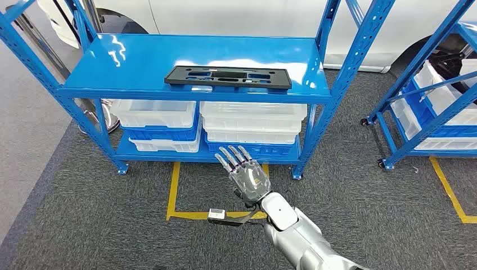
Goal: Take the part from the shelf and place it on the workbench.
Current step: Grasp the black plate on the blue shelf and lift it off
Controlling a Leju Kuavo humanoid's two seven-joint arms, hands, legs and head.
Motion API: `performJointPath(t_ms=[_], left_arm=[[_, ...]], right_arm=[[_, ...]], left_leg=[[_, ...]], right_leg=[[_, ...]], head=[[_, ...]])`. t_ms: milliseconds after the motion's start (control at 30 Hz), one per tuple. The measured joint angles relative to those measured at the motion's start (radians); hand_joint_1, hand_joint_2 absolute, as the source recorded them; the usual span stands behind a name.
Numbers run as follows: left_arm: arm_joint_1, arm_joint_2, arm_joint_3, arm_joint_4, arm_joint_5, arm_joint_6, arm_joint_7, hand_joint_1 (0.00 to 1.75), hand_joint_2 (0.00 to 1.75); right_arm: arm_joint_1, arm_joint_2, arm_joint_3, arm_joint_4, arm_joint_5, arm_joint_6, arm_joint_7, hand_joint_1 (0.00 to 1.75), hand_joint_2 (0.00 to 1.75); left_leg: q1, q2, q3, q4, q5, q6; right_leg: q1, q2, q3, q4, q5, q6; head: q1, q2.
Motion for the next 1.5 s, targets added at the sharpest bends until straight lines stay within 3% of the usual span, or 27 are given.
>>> performJointPath(t_ms=[467,600,667,733,767,800,833,867,900,967,1033,1133,1200,1267,1300,1333,1400,1467,1500], left_arm=[[-0.005,0.001,0.0,0.0,-0.018,0.0,0.001,0.0,0.0],[-0.006,0.001,0.0,0.0,-0.019,0.0,0.001,0.0,0.0],[-0.008,0.001,0.0,0.0,-0.019,0.0,0.002,0.0,0.0],[-0.008,0.001,0.0,0.0,-0.019,0.0,0.003,0.0,0.0],[-0.008,0.001,0.0,0.0,-0.019,0.0,0.004,0.0,0.0],[-0.007,0.0,0.0,0.001,-0.019,0.0,0.004,0.0,0.0],[-0.007,0.0,0.0,0.001,-0.019,0.0,0.004,0.0,0.0],[-0.007,0.0,0.0,0.001,-0.019,0.0,0.004,0.0,0.0],[-0.008,0.0,0.0,0.001,-0.019,0.0,0.004,0.0,0.0],[-0.01,0.0,0.0,0.001,-0.02,0.0,0.004,0.0,0.0],[-0.011,0.0,0.0,0.001,-0.02,0.0,0.004,0.0,0.0],[-0.012,0.0,0.0,0.001,-0.02,0.001,0.004,0.0,0.0],[-0.014,0.0,0.0,0.001,-0.02,0.001,0.004,0.0,0.0],[-0.014,0.0,0.0,0.001,-0.02,0.001,0.004,0.0,0.0],[-0.012,0.0,0.0,0.001,-0.02,0.001,0.004,0.0,0.0],[-0.011,0.0,0.0,0.001,-0.02,0.001,0.004,0.0,0.0],[-0.01,0.0,0.0,0.001,-0.02,0.002,0.004,0.0,0.0],[-0.011,0.001,0.0,0.002,-0.02,0.002,0.004,0.0,0.0],[-0.012,0.001,0.0,0.002,-0.021,0.002,0.004,0.0,0.0]], right_arm=[[-0.009,0.011,0.018,-0.038,-0.048,0.0,-0.003,0.0,1.75],[-0.012,0.014,0.022,-0.054,-0.052,0.0,-0.006,0.0,1.75],[-0.016,0.014,0.023,-0.059,-0.053,-0.001,-0.007,0.0,1.75],[-0.019,0.014,0.025,-0.061,-0.055,-0.001,-0.01,0.0,1.75],[-0.018,0.014,0.027,-0.062,-0.058,-0.001,-0.011,0.0,1.75],[-0.017,0.013,0.028,-0.062,-0.062,-0.001,-0.012,0.0,1.75],[-0.017,0.013,0.03,-0.062,-0.065,-0.001,-0.013,0.0,1.75],[-0.017,0.013,0.031,-0.062,-0.068,-0.001,-0.013,0.0,1.75],[-0.019,0.013,0.032,-0.063,-0.071,-0.001,-0.014,0.0,1.75],[-0.023,0.014,0.034,-0.064,-0.075,-0.001,-0.014,0.0,1.75],[-0.027,0.014,0.037,-0.064,-0.079,-0.001,-0.015,0.0,1.75],[-0.029,0.016,0.039,-0.067,-0.083,-0.001,-0.015,0.0,1.75],[-0.033,0.018,0.043,-0.071,-0.084,-0.001,-0.015,0.0,1.75],[-0.034,0.018,0.047,-0.071,-0.085,-0.001,-0.015,0.0,1.75],[-0.033,0.018,0.048,-0.072,-0.085,-0.001,-0.015,0.0,1.75],[-0.031,0.018,0.048,-0.072,-0.085,-0.001,-0.015,0.0,1.75],[-0.031,0.019,0.049,-0.072,-0.085,-0.001,-0.015,0.0,1.75],[-0.032,0.02,0.05,-0.072,-0.086,-0.001,-0.015,0.0,0.87],[-0.033,0.02,0.05,-0.072,-0.09,0.0,-0.019,0.0,0.44]], left_leg=[[-0.005,-0.001,-0.003,0.006,-0.001,0.002],[0.0,0.001,-0.001,-0.003,0.005,0.014],[0.008,0.006,0.004,-0.016,0.013,0.022],[0.009,0.009,0.005,-0.018,0.014,0.025],[0.009,0.009,0.005,-0.018,0.014,0.025],[0.01,0.01,0.006,-0.018,0.012,0.024],[0.01,0.01,0.007,-0.017,0.01,0.021],[0.012,0.01,0.01,-0.015,0.007,0.018],[0.014,0.009,0.013,-0.013,0.003,0.013],[0.013,0.009,0.014,-0.006,-0.007,0.0],[0.011,0.01,0.011,-0.003,-0.012,-0.015],[0.016,0.012,0.01,0.009,-0.027,-0.033],[0.019,0.01,-0.029,0.092,-0.071,-0.039],[0.019,0.009,-0.104,0.228,-0.121,-0.042],[0.019,0.009,-0.134,0.273,-0.126,-0.041],[0.018,0.009,-0.147,0.281,-0.11,-0.039],[0.017,0.008,-0.117,0.183,-0.029,-0.03],[0.012,0.006,-0.066,0.06,0.027,-0.016],[0.008,0.005,-0.052,0.026,0.035,-0.011]], right_leg=[[-0.006,0.0,0.0,-0.001,0.002,0.003],[-0.005,0.0,-0.001,-0.002,0.002,0.012],[-0.003,-0.006,-0.026,0.051,-0.03,0.017],[-0.007,-0.012,-0.088,0.171,-0.087,0.022],[-0.01,-0.013,-0.121,0.231,-0.105,0.024],[-0.013,-0.015,-0.143,0.264,-0.106,0.025],[-0.016,-0.016,-0.147,0.262,-0.088,0.027],[-0.019,-0.019,-0.132,0.222,-0.053,0.028],[-0.021,-0.022,-0.105,0.154,-0.012,0.028],[-0.019,-0.028,-0.056,0.045,0.03,0.026],[-0.012,-0.026,-0.045,0.018,0.025,0.018],[-0.013,-0.021,-0.039,0.009,0.022,-0.004],[-0.014,-0.02,-0.03,0.003,0.02,-0.017],[-0.01,-0.02,-0.026,0.003,0.016,-0.025],[-0.007,-0.018,-0.024,0.004,0.014,-0.027],[-0.005,-0.016,-0.021,0.004,0.011,-0.029],[-0.001,-0.011,-0.012,0.005,0.005,-0.029],[0.003,-0.008,-0.006,0.007,-0.001,-0.024],[0.003,-0.008,-0.006,0.007,-0.003,-0.02]], head=[[0.0,0.0],[0.0,0.0],[0.001,0.0],[0.001,0.0],[0.001,0.0],[0.001,0.0],[0.001,0.0],[0.001,0.0],[0.001,0.0],[0.001,0.0],[0.001,0.0],[0.0,0.0],[0.0,0.0],[-0.001,0.0],[-0.001,0.0],[-0.001,0.0],[-0.001,0.0],[-0.001,0.0],[0.0,0.0]])
